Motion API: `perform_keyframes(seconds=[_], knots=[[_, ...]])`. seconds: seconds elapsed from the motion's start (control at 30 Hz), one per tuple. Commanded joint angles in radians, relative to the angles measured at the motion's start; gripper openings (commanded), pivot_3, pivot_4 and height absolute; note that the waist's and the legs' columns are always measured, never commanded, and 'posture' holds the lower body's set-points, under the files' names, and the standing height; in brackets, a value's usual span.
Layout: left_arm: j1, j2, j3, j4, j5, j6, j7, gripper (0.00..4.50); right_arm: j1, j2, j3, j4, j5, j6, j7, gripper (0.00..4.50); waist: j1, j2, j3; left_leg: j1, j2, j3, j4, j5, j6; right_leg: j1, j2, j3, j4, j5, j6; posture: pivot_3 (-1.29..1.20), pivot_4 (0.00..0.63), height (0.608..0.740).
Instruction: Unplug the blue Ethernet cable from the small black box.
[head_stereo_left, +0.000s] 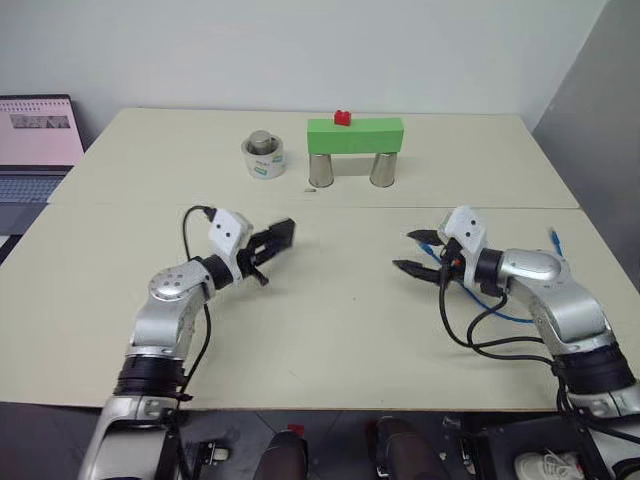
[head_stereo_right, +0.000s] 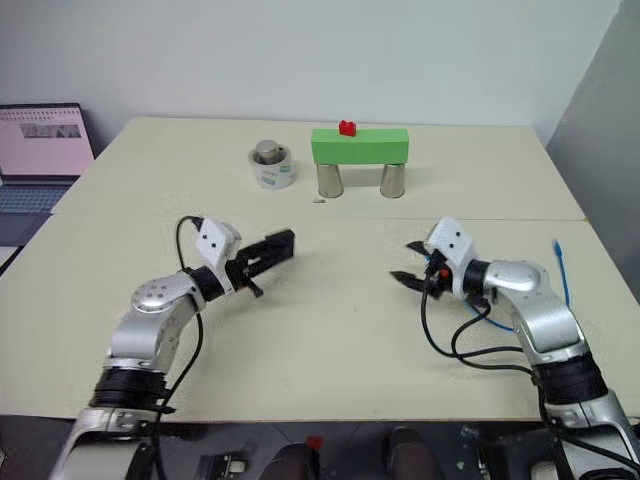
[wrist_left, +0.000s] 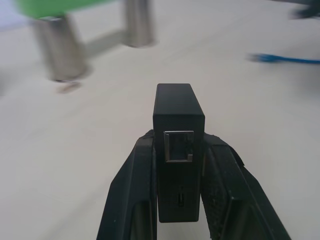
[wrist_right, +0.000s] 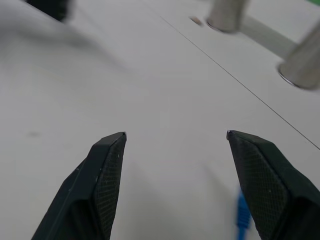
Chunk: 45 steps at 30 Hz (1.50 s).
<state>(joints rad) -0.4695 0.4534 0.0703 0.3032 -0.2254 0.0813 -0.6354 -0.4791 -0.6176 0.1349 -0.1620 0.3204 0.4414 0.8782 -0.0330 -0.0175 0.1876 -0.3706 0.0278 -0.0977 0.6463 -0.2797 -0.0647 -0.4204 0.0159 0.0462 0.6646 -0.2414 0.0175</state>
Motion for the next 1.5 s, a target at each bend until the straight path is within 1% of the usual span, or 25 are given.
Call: perform_keyframes(seconds=[0.03, 0.17, 0.3, 0.4, 0.47, 0.5, 0.57, 0.6, 0.67, 0.7, 0.77, 0.83, 0.97, 1.0, 1.07, 1.17, 1.23, 1.3, 1.4, 1.5], knots=[[-0.05, -0.03, 0.055, 0.11, 0.084, -0.165, 0.189, 0.79, -0.007, 0.026, 0.015, -0.121, 0.041, 0.065, -0.006, 3.32, 0.002, 0.0, 0.0, 0.0, 0.0, 0.0, 0.0, 0.0, 0.0, 0.0, 0.0, 0.0, 0.0, 0.0, 0.0, 0.0, 0.15, 0.74], [-0.095, -0.083, 0.054, 0.268, 0.109, -0.246, 0.262, 0.79, -0.041, 0.077, 0.06, -0.131, 0.013, 0.091, -0.034, 3.32, 0.002, 0.0, 0.0, 0.0, -0.001, 0.0, 0.001, 0.0, 0.0, 0.001, 0.0, 0.0, 0.0, 0.001, 0.003, 0.0, 0.15, 0.74], [-0.124, -0.114, 0.06, 0.419, 0.131, -0.317, 0.307, 0.79, -0.057, 0.09, 0.082, -0.108, -0.017, 0.091, -0.045, 3.32, 0.003, 0.0, 0.0, 0.0, -0.002, 0.0, 0.002, 0.0, 0.0, 0.002, 0.0, 0.0, 0.0, 0.001, 0.002, 0.0, 0.15, 0.74], [-0.123, -0.128, 0.06, 0.483, 0.127, -0.34, 0.3, 0.79, -0.06, 0.095, 0.082, -0.101, -0.029, 0.093, -0.053, 3.32, 0.004, -0.001, -0.001, 0.0, -0.002, -0.001, 0.001, 0.0, 0.0, 0.002, -0.001, -0.001, 0.0, 0.002, 0.001, 0.0, 0.15, 0.74], [-0.11, -0.131, 0.056, 0.502, 0.128, -0.355, 0.289, 1.49, -0.059, 0.098, 0.08, -0.102, -0.033, 0.093, -0.057, 3.36, 0.003, -0.001, -0.001, 0.001, -0.002, -0.001, 0.001, 0.0, 0.0, 0.002, -0.001, -0.001, 0.001, 0.002, 0.0, 0.0, 0.15, 0.74], [-0.099, -0.135, 0.062, 0.502, 0.116, -0.35, 0.282, 1.61, -0.058, 0.098, 0.08, -0.102, -0.034, 0.094, -0.06, 3.36, 0.002, -0.001, -0.001, 0.002, -0.002, -0.001, 0.001, 0.0, 0.0, 0.002, -0.001, -0.001, 0.001, 0.002, 0.001, 0.0, 0.15, 0.74], [-0.075, -0.14, 0.068, 0.485, 0.1, -0.346, 0.267, 2.09, -0.056, 0.098, 0.079, -0.107, -0.036, 0.098, -0.063, 3.36, 0.001, -0.001, -0.001, 0.002, -0.001, -0.001, 0.001, 0.0, 0.0, 0.003, -0.001, -0.001, 0.001, 0.001, 0.003, 0.0, 0.15, 0.74], [-0.064, -0.14, 0.069, 0.473, 0.096, -0.346, 0.262, 2.24, -0.055, 0.097, 0.079, -0.109, -0.037, 0.1, -0.063, 3.36, 0.0, -0.001, -0.001, 0.003, -0.001, -0.001, 0.001, 0.0, 0.0, 0.004, -0.001, -0.001, 0.001, 0.001, 0.003, 0.0, 0.15, 0.74], [-0.021, -0.143, 0.077, 0.411, 0.08, -0.317, 0.257, 2.72, -0.053, 0.097, 0.077, -0.114, -0.037, 0.105, -0.067, 3.36, -0.001, 0.0, -0.001, 0.006, -0.001, -0.001, 0.0, 0.0, 0.0, 0.007, -0.001, -0.001, 0.0, 0.001, 0.003, 0.0, 0.15, 0.74], [0.001, -0.146, 0.081, 0.374, 0.07, -0.292, 0.256, 2.82, -0.051, 0.096, 0.076, -0.117, -0.038, 0.107, -0.069, 3.36, -0.002, 0.0, -0.001, 0.007, -0.001, -0.001, 0.0, 0.0, 0.0, 0.007, -0.001, -0.001, 0.0, 0.001, 0.003, 0.0, 0.15, 0.74], [0.068, -0.136, 0.077, 0.258, 0.063, -0.22, 0.259, 3.28, -0.046, 0.095, 0.071, -0.125, -0.037, 0.115, -0.076, 3.36, -0.003, 0.0, -0.001, 0.007, -0.001, 0.0, 0.0, 0.0, 0.0, 0.007, -0.001, 0.0, 0.0, 0.001, 0.003, 0.0, 0.15, 0.74], [0.124, -0.122, 0.07, 0.155, 0.067, -0.156, 0.267, 3.28, -0.042, 0.093, 0.066, -0.13, -0.036, 0.12, -0.083, 3.36, -0.005, 0.0, -0.001, 0.007, -0.001, 0.0, 0.0, 0.0, 0.0, 0.007, -0.001, 0.0, 0.0, 0.001, 0.003, 0.0, 0.15, 0.74], [0.239, -0.039, 0.084, -0.088, 0.085, 0.025, 0.27, 3.28, 0.006, 0.071, 0.019, -0.145, -0.03, 0.129, -0.114, 3.36, -0.008, 0.0, -0.001, 0.007, 0.0, -0.001, -0.001, 0.0, 0.0, 0.007, 0.0, 0.0, 0.0, 0.0, 0.004, 0.0, 0.15, 0.74], [0.255, -0.027, 0.085, -0.124, 0.083, 0.056, 0.268, 3.28, 0.016, 0.068, 0.009, -0.149, -0.026, 0.132, -0.12, 3.36, -0.009, 0.0, -0.001, 0.007, 0.0, -0.001, -0.001, 0.0, 0.0, 0.007, 0.0, -0.001, 0.0, 0.0, 0.005, 0.0, 0.15, 0.74], [0.294, 0.032, 0.082, -0.21, 0.083, 0.1, 0.227, 3.28, 0.048, 0.053, -0.028, -0.156, -0.017, 0.142, -0.132, 3.36, -0.008, 0.0, -0.001, 0.007, 0.0, -0.001, -0.001, 0.0, 0.0, 0.007, 0.0, -0.001, 0.0, -0.001, 0.005, 0.0, 0.15, 0.74], [0.333, 0.144, 0.099, -0.333, -0.009, 0.184, 0.068, 3.28, 0.097, 0.017, -0.096, -0.158, -0.006, 0.152, -0.141, 3.36, -0.007, 0.0, -0.001, 0.007, 0.0, -0.001, 0.0, 0.0, 0.0, 0.007, 0.0, -0.001, 0.0, -0.001, 0.004, 0.0, 0.15, 0.74], [0.327, 0.218, 0.117, -0.373, -0.052, 0.226, -0.015, 3.28, 0.131, -0.015, -0.147, -0.158, 0.006, 0.163, -0.138, 3.36, -0.004, 0.0, -0.001, 0.007, -0.001, -0.001, 0.0, 0.0, 0.0, 0.007, 0.0, -0.001, 0.0, -0.001, 0.004, 0.0, 0.15, 0.74], [0.305, 0.268, 0.133, -0.384, -0.08, 0.255, -0.059, 3.28, 0.162, -0.048, -0.191, -0.153, 0.01, 0.172, -0.134, 3.36, 0.001, 0.0, -0.001, 0.007, -0.001, -0.001, 0.0, 0.0, 0.0, 0.007, 0.0, -0.001, -0.001, -0.001, 0.004, 0.0, 0.15, 0.74], [0.275, 0.304, 0.154, -0.391, -0.116, 0.275, -0.102, 3.28, 0.199, -0.089, -0.24, -0.146, 0.02, 0.176, -0.122, 3.36, 0.001, 0.0, -0.001, 0.007, -0.001, -0.001, 0.0, 0.0, 0.0, 0.007, 0.0, -0.001, -0.001, -0.001, 0.004, 0.0, 0.15, 0.74], [0.261, 0.33, 0.149, -0.39, -0.103, 0.273, -0.127, 3.28, 0.213, -0.111, -0.266, -0.142, 0.034, 0.181, -0.117, 3.36, -0.002, 0.0, 0.0, 0.007, -0.001, 0.001, -0.001, 0.0, 0.0, 0.007, 0.0, 0.0, -0.002, -0.001, 0.004, 0.0, 0.15, 0.74]])
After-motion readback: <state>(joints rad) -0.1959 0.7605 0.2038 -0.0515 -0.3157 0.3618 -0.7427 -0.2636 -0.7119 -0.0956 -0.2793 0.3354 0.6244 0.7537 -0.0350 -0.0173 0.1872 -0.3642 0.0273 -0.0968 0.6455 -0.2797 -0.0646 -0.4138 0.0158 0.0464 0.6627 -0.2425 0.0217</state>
